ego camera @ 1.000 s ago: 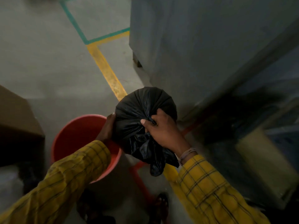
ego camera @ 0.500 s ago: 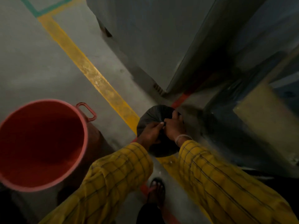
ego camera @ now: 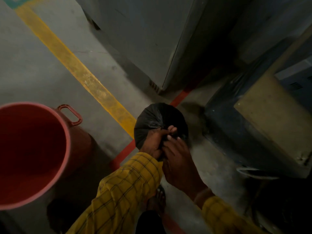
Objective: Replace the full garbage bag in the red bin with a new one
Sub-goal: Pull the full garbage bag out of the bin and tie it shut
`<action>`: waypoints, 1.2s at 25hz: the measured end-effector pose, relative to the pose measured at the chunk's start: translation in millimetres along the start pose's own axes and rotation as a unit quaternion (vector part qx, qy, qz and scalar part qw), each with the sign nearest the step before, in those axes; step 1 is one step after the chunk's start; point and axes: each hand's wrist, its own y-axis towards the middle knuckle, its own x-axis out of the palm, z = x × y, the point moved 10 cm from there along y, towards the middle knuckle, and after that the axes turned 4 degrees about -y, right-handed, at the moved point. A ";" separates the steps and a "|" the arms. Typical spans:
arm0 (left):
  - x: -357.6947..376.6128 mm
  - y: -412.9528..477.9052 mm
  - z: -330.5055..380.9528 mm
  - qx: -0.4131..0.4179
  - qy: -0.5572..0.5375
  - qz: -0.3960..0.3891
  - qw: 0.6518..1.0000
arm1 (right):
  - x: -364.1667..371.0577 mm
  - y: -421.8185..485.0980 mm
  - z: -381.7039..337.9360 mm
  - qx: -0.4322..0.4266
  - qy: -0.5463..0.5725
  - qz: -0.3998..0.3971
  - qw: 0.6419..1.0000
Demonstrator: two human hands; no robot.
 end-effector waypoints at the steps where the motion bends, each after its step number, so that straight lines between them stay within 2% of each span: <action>1: -1.5 1.3 -3.6 0.002 -0.023 -0.001 1.000 | -15.6 -6.6 7.9 0.043 0.030 0.035 0.998; 2: -1.0 -0.9 -9.1 0.005 -0.051 -0.005 0.999 | -30.1 -11.8 20.8 0.128 0.068 0.076 0.986; 3: -1.0 -4.2 -15.4 0.006 -0.069 -0.001 0.998 | -34.0 -19.8 43.8 0.233 0.131 0.125 0.956; 4: 1.0 -7.0 -22.4 0.007 -0.093 -0.006 0.996 | -30.4 -25.6 67.2 0.343 0.209 0.152 0.903; 5: -1.7 -6.9 -28.3 0.018 -0.104 -0.004 0.994 | -8.7 -28.5 87.2 0.436 0.317 0.139 0.831; 6: -4.0 -8.8 -29.8 0.041 -0.093 0.000 0.995 | 23.8 -30.2 95.8 0.500 0.433 0.090 0.745; 7: -9.9 -4.3 -31.5 0.064 -0.061 0.013 0.996 | 49.7 -29.1 96.3 0.521 0.507 0.033 0.686; 8: -16.4 1.8 -30.7 0.087 -0.013 0.032 0.996 | 64.7 -27.3 94.2 0.514 0.529 -0.019 0.675; 10: -18.4 10.2 -28.2 0.096 0.063 0.061 0.991 | 71.1 -27.6 96.4 0.483 0.500 -0.058 0.716; 12: -19.7 16.2 -25.6 0.074 0.089 0.047 0.992 | 58.8 -27.3 99.1 0.451 0.423 -0.059 0.783; 13: -19.2 13.6 -21.5 0.064 0.087 0.036 0.994 | 47.4 -21.4 99.8 0.406 0.357 -0.044 0.840; 15: -18.5 7.6 -21.9 0.015 0.035 0.021 0.999 | 23.9 -8.3 83.5 0.262 0.208 -0.031 0.942; 16: -18.5 7.1 -21.7 -0.003 0.014 0.020 1.000 | 22.4 -5.8 70.3 0.188 0.151 -0.046 0.969; 17: -19.6 10.3 -18.0 -0.003 -0.007 0.026 1.000 | 29.1 -8.3 62.7 0.136 0.108 -0.076 0.982; 19: -22.1 19.8 -8.3 0.035 -0.027 0.037 0.998 | 50.2 -20.4 75.0 0.105 0.061 -0.126 0.985; 20: -19.5 22.2 -8.0 0.047 -0.010 0.034 0.998 | 55.5 -22.5 91.7 0.117 0.025 -0.137 0.983; 22: -15.6 20.5 -12.8 0.056 0.053 0.029 0.997 | 64.2 -19.0 131.9 0.166 -0.041 -0.149 0.974; 24: -20.1 22.5 -17.3 0.071 0.099 0.038 0.992 | 71.1 -8.7 159.7 0.245 -0.054 -0.165 0.954; 26: -25.0 24.9 -18.3 0.088 0.128 0.049 0.987 | 67.1 10.7 165.6 0.342 0.048 -0.143 0.928; 27: -25.1 23.6 -17.3 0.098 0.147 0.055 0.983 | 68.2 17.7 165.9 0.406 0.161 -0.126 0.891; 29: -23.0 18.4 -8.7 0.126 0.176 0.053 0.975 | 87.9 23.1 153.6 0.491 0.367 -0.134 0.779; 30: -22.6 17.2 -2.7 0.144 0.192 0.051 0.970 | 90.1 26.7 148.1 0.499 0.403 -0.128 0.756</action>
